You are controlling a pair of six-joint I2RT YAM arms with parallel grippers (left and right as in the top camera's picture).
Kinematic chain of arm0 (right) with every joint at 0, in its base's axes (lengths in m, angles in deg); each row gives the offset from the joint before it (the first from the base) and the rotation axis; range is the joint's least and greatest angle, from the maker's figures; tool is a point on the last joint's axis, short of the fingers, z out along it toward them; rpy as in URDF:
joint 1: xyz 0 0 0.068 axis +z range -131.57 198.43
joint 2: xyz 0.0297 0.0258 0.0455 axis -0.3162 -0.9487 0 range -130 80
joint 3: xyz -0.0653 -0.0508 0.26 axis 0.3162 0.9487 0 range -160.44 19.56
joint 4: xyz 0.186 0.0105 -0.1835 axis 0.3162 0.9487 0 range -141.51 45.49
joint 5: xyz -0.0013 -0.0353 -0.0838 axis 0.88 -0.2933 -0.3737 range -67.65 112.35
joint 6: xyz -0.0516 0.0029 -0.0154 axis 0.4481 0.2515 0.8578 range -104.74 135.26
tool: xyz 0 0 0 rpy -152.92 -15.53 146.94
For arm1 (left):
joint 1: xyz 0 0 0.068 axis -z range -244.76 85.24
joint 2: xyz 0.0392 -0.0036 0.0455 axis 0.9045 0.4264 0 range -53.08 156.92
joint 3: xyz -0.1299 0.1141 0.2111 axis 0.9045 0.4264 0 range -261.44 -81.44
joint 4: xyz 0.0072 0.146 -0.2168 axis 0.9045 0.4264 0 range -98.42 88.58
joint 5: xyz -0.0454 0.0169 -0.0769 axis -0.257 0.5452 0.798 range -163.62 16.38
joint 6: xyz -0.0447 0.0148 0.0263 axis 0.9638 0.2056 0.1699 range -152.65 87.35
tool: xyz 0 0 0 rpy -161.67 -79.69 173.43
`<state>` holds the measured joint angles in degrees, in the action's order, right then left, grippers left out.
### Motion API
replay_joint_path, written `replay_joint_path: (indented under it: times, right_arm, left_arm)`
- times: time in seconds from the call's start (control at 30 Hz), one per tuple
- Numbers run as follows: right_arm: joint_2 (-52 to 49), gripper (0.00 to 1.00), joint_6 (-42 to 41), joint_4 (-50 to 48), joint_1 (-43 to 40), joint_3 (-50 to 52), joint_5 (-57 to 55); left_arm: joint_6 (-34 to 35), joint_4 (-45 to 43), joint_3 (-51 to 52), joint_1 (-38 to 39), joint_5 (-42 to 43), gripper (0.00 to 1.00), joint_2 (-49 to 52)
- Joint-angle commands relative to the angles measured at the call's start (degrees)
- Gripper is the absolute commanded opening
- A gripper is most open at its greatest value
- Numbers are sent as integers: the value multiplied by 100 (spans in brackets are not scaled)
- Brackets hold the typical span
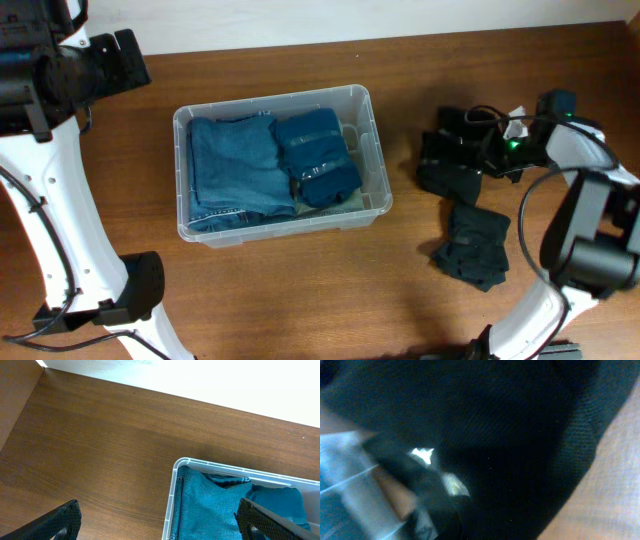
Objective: Pack container
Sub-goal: 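Grasp the upper black sock bundle with the right gripper, then drop the black sock bundle into the box with the right gripper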
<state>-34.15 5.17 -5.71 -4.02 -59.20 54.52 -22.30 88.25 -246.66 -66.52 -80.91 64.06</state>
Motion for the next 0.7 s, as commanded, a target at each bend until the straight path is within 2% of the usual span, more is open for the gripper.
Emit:
replay_joint_path:
  times: [0.0, 0.07, 0.13, 0.3, 0.5, 0.67]
  right_arm:
    - [1456, 9, 66, 240, 116, -35, 898]
    - [2146, 9, 61, 291, 304, -35, 1384]
    - [3025, 9, -330, 157, 758, -35, 1631]
    - [3853, 10, -1123, -671, 1989, -33, 1574]
    - [3582, 10, -2162, -1799, 3687, -33, 916]
    - [2437, 10, -2900, -2769, 5064, -33, 94]
  left_arm:
    - [50, 2, -15, -28, 20, 99, -15]
    - [50, 2, -15, -28, 22, 100, -15]
    - [50, 2, -15, -28, 22, 99, -15]
    - [50, 2, -15, -28, 20, 99, -17]
    - [50, 2, -15, -28, 20, 100, -17]
    - [50, 2, -15, -28, 22, 99, -15]
